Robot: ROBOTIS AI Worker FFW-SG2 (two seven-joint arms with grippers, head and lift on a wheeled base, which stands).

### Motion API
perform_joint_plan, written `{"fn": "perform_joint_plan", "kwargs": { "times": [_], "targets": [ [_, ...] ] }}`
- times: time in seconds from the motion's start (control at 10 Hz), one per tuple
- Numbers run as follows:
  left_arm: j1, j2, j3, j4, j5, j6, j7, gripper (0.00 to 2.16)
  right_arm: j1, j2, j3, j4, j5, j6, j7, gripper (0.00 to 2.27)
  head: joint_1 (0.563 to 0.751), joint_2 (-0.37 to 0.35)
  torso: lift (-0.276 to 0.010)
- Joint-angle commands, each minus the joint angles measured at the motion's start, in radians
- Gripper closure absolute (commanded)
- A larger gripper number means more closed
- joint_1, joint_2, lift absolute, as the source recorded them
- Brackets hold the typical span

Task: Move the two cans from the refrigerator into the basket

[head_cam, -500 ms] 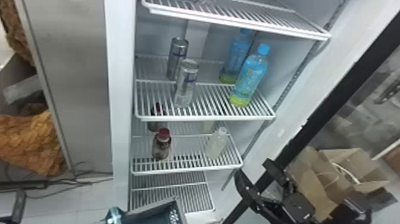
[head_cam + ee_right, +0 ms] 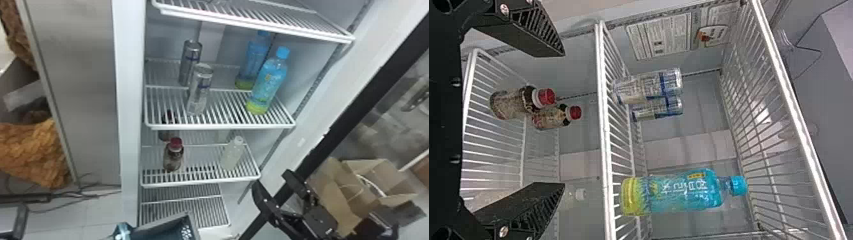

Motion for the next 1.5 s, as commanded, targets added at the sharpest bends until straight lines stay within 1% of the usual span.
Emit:
{"fn": "perform_joint_plan", "kwargs": {
  "times": [0.0,0.3,0.4,0.5,0.8,1.0,1.2,1.4],
  "targets": [
    [0.000,0.000,0.000,0.000,0.001,0.005,0.000,1.20,-0.005,0.002,0.000,0.003,0.000,-0.003,0.000,0.10,0.695,-0.350,-0.035],
    [0.000,-0.001,0.000,0.000,-0.001,0.005,0.000,1.20,-0.019,0.001,0.002,0.000,0.010,-0.001,0.000,0.10,0.695,-0.350,-0.035],
    [0.000,-0.001,-0.002,0.000,0.001,0.005,0.001,1.20,-0.024,0.002,0.004,-0.034,0.030,0.051,-0.001,0.10,0.695,-0.350,-0.035],
    [0.000,-0.001,-0.002,0.002,0.001,0.005,0.001,1.20,-0.039,0.002,0.008,-0.042,0.058,0.058,-0.001,0.10,0.695,-0.350,-0.035],
    [0.000,-0.001,-0.002,0.002,0.003,0.005,0.001,1.20,-0.088,0.010,0.028,-0.032,0.070,0.060,-0.011,0.10,0.695,-0.350,-0.035],
    [0.000,0.000,-0.002,0.005,0.003,0.005,0.003,1.20,-0.127,0.010,0.040,-0.005,0.060,0.060,-0.031,0.10,0.695,-0.350,-0.035],
    [-0.007,0.002,-0.004,0.007,0.003,0.005,0.005,1.20,-0.164,0.010,0.048,0.010,0.058,0.065,-0.031,0.10,0.695,-0.350,-0.035],
    [-0.007,0.002,-0.004,0.007,0.005,0.005,0.005,1.20,-0.179,0.010,0.054,-0.007,0.072,0.112,-0.038,0.10,0.695,-0.350,-0.035]
  ]
}}
